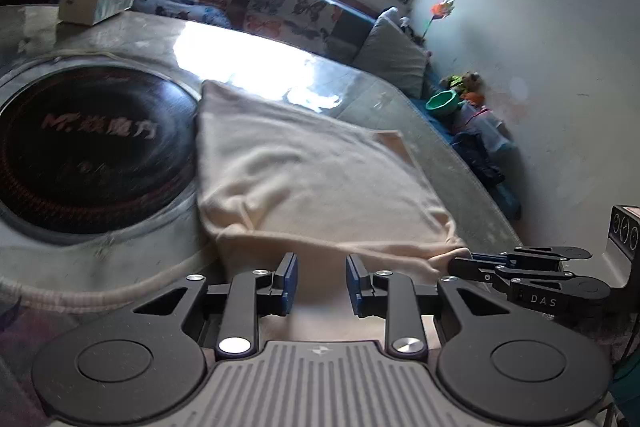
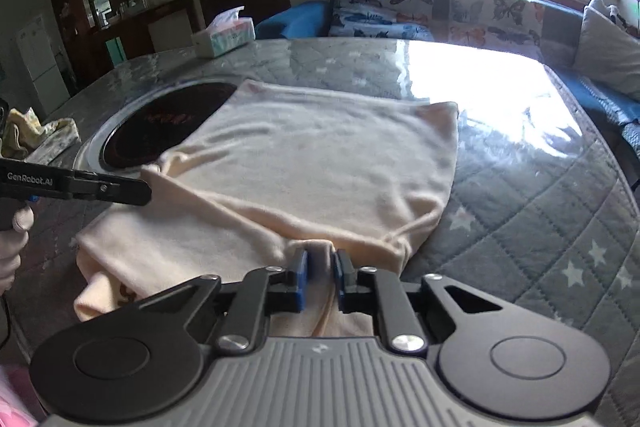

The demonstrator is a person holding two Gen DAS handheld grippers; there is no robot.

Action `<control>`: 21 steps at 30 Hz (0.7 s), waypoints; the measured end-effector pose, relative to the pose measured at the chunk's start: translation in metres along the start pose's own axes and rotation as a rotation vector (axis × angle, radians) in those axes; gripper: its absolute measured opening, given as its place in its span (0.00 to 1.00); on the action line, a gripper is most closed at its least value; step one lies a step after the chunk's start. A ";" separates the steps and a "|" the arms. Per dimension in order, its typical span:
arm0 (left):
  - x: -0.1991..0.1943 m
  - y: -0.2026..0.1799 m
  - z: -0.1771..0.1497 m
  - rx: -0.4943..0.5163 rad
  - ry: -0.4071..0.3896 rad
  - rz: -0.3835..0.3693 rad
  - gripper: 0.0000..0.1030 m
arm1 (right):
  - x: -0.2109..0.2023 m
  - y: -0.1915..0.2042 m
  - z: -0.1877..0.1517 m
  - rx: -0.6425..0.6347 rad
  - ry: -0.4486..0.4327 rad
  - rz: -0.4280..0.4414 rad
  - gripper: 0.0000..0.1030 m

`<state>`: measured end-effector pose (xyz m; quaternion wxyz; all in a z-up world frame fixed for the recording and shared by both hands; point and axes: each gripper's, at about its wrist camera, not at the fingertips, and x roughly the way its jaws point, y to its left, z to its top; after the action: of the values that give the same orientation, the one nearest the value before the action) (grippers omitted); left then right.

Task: Fold clothes
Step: 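Lay the folded side down and open the left gripper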

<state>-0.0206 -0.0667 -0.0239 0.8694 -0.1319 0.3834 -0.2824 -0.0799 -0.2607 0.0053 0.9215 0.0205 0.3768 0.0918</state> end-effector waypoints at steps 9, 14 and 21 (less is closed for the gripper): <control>0.006 0.011 0.002 -0.001 -0.009 0.061 0.26 | 0.003 -0.005 0.002 -0.008 0.008 -0.057 0.18; -0.002 0.006 0.003 0.013 -0.017 0.059 0.27 | -0.019 0.002 0.005 -0.049 -0.028 -0.022 0.18; -0.009 -0.012 -0.009 0.092 0.016 0.015 0.27 | -0.017 0.025 -0.009 -0.134 0.032 0.073 0.18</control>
<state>-0.0367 -0.0709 -0.0190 0.8735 -0.0866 0.3780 -0.2943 -0.1020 -0.2399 0.0131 0.9107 -0.0288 0.3835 0.1505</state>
